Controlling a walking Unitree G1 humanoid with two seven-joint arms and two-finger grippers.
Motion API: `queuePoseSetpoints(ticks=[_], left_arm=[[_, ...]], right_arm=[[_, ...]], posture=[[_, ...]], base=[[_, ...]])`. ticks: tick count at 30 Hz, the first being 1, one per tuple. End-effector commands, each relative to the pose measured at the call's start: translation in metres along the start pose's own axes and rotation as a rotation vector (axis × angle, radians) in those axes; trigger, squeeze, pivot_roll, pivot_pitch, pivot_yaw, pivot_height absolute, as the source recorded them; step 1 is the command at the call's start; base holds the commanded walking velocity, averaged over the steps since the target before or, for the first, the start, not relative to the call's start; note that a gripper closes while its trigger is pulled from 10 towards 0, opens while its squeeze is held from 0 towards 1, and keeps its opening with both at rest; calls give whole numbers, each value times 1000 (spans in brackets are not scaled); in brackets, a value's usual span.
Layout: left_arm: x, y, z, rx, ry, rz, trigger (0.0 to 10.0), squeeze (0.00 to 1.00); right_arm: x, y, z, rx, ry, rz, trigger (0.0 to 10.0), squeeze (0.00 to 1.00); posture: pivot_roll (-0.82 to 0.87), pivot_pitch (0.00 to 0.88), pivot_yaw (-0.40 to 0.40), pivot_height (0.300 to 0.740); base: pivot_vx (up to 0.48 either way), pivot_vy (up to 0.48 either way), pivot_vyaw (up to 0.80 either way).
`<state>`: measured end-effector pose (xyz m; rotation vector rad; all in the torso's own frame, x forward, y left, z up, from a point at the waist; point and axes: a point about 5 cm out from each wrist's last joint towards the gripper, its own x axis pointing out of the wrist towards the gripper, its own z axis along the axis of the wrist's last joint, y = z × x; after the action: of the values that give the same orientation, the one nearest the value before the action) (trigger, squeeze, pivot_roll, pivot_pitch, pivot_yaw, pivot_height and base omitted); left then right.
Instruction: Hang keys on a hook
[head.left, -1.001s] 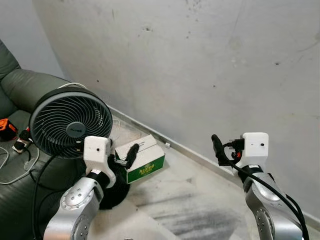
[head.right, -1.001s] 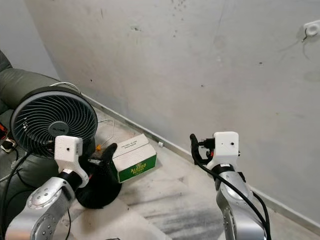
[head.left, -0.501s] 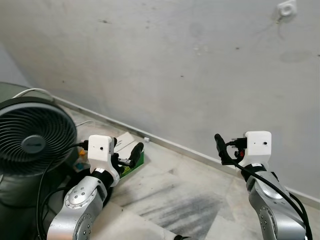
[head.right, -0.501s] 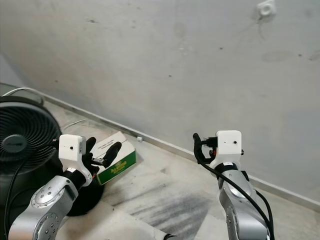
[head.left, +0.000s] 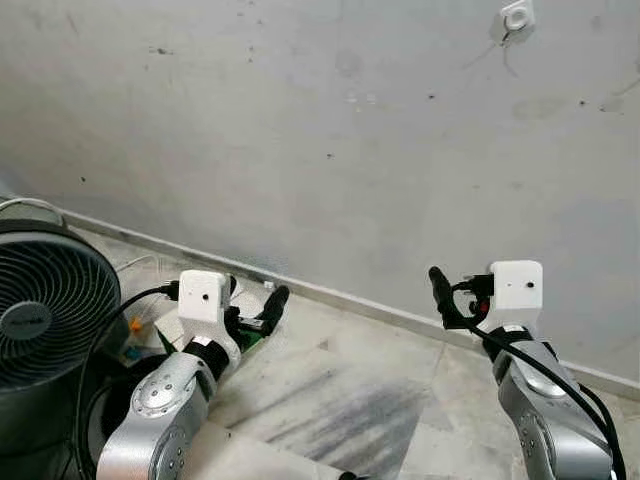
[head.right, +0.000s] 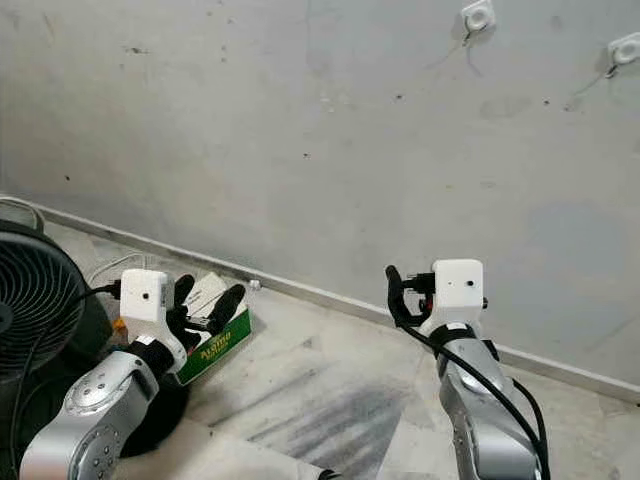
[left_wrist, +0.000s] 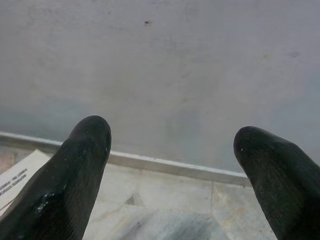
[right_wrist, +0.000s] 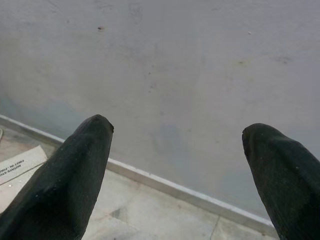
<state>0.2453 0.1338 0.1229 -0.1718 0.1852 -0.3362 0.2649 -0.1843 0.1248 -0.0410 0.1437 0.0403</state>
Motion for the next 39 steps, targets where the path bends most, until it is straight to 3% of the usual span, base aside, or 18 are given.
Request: queuePoseSetpoints(ticks=[1,25,39], left_arm=[[0,-1,-3,-11,21,-8,10000,0],[1,-8,-8,-15,56,-64,10000,0],[3,-7,-7,0,56,-49,10000,0]], right_arm=[[-1,-3,3,4,-5,-9,10000,0],[-1,-4,3,3,-2,-8,10000,0],[-1,-3,2,10,-8,-2,10000,0]], posture=[[-33,112,-14,740],[-36,111,-15,740],[-32,106,-15,740]], base=[[0,0,-800],[0,0,-800],[0,0,0]])
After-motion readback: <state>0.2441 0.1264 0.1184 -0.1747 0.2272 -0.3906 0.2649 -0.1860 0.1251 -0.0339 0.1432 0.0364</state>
